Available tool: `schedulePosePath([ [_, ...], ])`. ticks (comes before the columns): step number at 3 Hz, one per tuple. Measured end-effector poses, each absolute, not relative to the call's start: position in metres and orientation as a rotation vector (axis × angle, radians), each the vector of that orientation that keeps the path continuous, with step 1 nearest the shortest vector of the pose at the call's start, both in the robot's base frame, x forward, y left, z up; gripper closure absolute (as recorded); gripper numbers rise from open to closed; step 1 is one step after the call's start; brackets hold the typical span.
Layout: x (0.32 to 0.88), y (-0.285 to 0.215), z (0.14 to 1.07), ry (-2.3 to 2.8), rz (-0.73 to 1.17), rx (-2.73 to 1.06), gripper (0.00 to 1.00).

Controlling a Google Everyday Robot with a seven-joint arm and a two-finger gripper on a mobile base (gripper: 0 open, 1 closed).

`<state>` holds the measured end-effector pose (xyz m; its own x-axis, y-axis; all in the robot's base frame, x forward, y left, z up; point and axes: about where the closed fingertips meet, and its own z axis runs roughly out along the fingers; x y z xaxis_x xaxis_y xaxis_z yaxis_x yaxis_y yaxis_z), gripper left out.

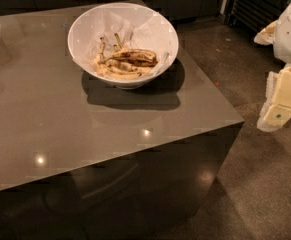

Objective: Pick banana from white bowl

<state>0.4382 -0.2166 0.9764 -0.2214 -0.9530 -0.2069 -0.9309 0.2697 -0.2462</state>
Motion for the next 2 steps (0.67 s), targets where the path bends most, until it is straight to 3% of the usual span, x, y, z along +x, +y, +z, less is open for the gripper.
schedulePosePath([
  [2, 0.460, -0.204, 0.985, 2.292, -0.050, -1.669, 0.00],
])
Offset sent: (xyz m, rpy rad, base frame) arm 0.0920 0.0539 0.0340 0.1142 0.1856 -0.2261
